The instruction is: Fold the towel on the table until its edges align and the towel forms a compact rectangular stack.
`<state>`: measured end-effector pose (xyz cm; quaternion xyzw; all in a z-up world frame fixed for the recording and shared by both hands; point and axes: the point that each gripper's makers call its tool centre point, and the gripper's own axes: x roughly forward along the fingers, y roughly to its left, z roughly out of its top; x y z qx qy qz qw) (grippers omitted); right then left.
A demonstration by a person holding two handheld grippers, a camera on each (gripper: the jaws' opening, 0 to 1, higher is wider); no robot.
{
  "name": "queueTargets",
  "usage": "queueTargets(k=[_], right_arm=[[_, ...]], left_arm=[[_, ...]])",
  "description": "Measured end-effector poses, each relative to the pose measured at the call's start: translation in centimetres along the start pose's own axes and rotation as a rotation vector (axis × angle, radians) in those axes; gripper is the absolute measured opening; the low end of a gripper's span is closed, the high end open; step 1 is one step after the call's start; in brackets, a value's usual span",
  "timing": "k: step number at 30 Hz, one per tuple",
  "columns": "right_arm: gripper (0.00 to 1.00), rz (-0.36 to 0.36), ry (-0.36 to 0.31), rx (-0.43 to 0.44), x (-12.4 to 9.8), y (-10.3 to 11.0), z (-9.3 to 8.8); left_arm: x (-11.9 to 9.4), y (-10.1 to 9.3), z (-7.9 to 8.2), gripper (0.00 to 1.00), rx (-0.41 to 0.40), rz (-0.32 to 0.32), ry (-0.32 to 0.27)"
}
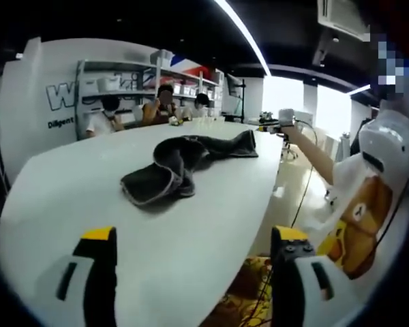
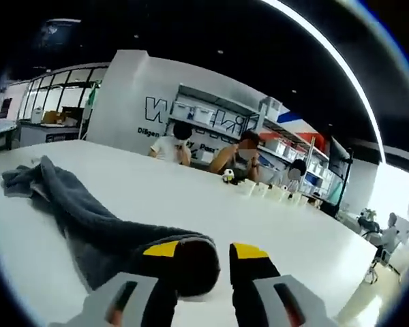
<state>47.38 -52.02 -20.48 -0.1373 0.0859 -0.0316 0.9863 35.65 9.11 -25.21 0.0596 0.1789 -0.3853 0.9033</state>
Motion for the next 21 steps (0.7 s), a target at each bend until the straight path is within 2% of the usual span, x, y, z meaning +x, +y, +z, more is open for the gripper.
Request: queueTargets(k=[3, 6, 11, 21], right_arm=[[0.36, 0.021, -0.032, 0.0, -1.5, 1.3, 0.7], [0.38, 0.087, -0.065, 0.037, -2.7, 3.2, 1.4], [0.48, 0.147, -0.098, 0.039, -4.5, 6.1, 2.0], [0.61, 0.252, -0.109, 0.039, -7.7, 11.5, 1.6]], left_arm=[[-0.1, 0.0, -0.1, 0.99, -0.003, 0.001, -0.004], [0.0, 0.0, -0.1, 0.99, -0.006, -0.001, -0.004], [0.0, -0.3, -0.2, 0.99, -0.007, -0.012, -0.01], [-0.2, -0.3, -0.5, 0.99, -0.015, -0.019, -0.022]])
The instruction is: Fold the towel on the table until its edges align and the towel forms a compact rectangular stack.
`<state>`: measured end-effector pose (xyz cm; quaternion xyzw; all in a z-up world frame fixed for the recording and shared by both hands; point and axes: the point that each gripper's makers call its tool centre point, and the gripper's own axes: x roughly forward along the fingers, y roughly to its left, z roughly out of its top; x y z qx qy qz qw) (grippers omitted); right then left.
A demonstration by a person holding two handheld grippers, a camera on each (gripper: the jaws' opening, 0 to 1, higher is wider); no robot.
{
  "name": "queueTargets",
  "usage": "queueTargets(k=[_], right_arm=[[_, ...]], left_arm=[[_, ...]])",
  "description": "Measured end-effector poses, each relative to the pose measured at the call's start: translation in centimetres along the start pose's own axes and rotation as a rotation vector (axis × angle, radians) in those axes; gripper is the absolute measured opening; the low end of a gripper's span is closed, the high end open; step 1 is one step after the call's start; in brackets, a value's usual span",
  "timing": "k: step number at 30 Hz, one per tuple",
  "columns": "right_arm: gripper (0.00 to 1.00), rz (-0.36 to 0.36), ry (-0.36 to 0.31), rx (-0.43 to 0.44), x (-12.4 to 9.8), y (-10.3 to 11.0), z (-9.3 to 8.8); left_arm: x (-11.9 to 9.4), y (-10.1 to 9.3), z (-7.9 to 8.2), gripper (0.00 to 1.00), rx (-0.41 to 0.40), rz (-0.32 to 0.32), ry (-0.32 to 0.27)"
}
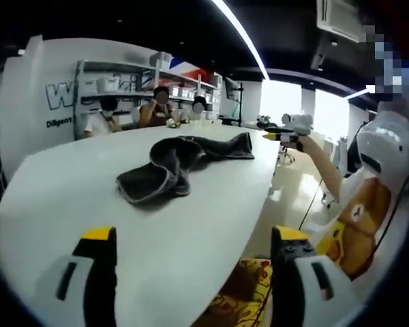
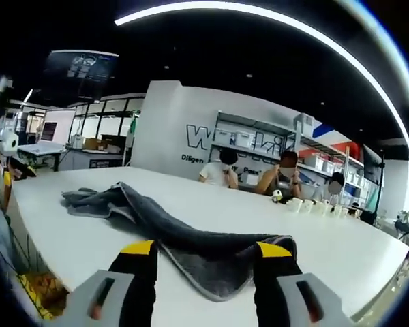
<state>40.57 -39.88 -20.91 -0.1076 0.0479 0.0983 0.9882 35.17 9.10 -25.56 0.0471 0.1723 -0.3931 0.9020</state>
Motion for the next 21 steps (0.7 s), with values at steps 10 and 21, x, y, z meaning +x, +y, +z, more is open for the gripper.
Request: queueTargets(k=[10, 21], right_arm=[[0.69, 0.093, -0.03, 0.021, -1.7, 5.5, 0.7], [0.79, 0.181, -0.007, 0.023, -2.6, 9.2, 0.3]], left_arm=[[-0.4, 0.0, -0.5, 0.99, 0.0, 0.011, -0.006], [-0.7, 0.0, -0.8, 0.99, -0.012, 0.015, -0.018]])
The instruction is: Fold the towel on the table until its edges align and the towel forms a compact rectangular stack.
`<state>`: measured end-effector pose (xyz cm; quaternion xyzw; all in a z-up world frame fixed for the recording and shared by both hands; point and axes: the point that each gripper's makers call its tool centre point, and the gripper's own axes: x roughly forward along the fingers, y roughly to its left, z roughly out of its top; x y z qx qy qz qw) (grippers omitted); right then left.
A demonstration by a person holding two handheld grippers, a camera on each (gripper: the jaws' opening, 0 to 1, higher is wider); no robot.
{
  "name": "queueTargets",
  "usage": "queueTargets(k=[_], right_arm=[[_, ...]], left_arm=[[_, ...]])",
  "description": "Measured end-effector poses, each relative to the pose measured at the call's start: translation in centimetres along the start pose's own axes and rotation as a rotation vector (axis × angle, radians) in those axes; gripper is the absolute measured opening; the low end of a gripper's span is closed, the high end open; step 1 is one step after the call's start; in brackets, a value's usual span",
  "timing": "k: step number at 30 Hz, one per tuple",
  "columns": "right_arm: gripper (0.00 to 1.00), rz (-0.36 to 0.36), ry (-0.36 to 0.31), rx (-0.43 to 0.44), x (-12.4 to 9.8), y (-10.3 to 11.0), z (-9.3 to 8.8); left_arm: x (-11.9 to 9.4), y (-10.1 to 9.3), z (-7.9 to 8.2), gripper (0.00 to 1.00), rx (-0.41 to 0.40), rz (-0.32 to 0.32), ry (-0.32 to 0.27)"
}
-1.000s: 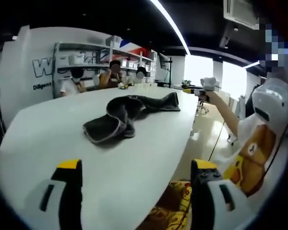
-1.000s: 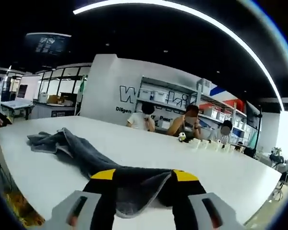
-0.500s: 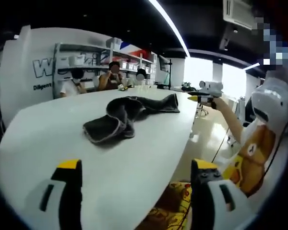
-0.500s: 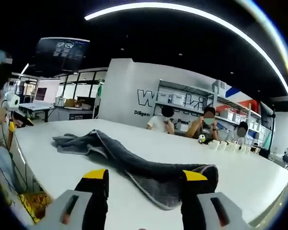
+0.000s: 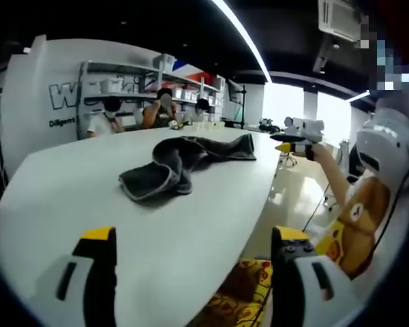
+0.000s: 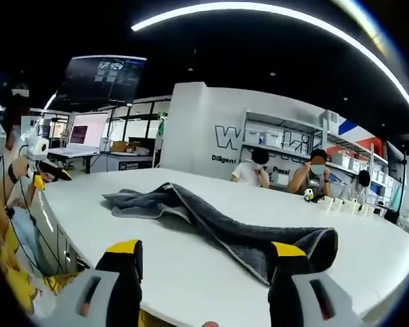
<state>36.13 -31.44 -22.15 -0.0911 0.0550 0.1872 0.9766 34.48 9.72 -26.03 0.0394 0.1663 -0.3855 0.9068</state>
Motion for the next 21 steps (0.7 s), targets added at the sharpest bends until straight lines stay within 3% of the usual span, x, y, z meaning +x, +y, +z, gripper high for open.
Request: queueTargets(k=[11, 21], right_arm=[[0.9, 0.032, 0.019, -0.008, -1.1, 2.0, -0.3], [0.99, 0.088, 0.084, -0.001, -1.3, 3.8, -1.2]], left_arm=[[-0.5, -0.4, -0.1, 0.99, 0.005, 0.005, 0.003], [-0.9, -0.6, -0.1, 0.99, 0.001, 0.015, -0.004]])
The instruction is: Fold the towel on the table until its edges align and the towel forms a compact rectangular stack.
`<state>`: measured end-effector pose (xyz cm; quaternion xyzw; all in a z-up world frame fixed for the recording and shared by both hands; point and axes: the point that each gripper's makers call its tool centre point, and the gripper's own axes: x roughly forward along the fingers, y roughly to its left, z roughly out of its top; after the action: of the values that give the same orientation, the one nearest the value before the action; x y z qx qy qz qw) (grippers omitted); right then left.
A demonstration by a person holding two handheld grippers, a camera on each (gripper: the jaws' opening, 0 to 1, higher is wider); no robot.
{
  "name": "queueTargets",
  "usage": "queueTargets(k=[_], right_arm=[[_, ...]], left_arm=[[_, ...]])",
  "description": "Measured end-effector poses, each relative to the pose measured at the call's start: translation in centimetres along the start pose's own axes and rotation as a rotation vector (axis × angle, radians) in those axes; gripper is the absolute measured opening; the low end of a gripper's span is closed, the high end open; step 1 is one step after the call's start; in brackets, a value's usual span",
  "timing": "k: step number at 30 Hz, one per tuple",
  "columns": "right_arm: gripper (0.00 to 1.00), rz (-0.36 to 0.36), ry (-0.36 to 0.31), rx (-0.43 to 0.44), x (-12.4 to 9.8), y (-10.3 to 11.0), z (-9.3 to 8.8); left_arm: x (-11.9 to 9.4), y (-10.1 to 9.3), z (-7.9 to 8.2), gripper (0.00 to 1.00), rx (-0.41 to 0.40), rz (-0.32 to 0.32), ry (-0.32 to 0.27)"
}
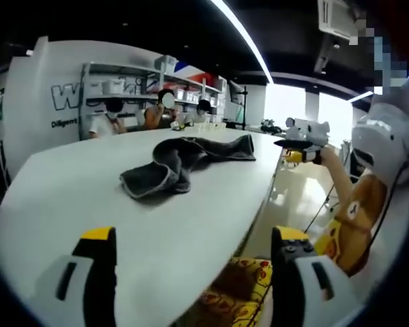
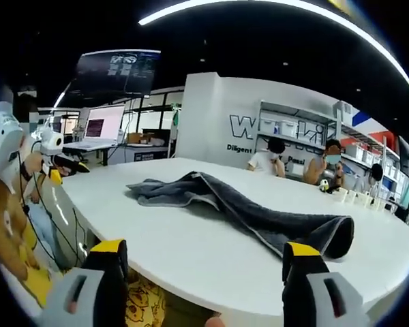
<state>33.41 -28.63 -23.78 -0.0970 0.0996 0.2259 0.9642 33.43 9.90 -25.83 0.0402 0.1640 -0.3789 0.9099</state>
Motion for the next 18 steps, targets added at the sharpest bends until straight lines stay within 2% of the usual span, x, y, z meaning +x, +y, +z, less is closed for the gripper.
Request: queueTargets(k=[4, 18], right_arm=[[0.99, 0.018, 0.033, 0.003, 0.01, 0.38, -0.45], [0.99, 0.007, 0.04, 0.006, -0.49, 0.24, -0.51]], left_arm=[[-0.13, -0.02, 0.04, 0.99, 0.001, 0.003, -0.002], [0.18, 0.2, 0.34, 0.99, 0.01, -0.005, 0.004]])
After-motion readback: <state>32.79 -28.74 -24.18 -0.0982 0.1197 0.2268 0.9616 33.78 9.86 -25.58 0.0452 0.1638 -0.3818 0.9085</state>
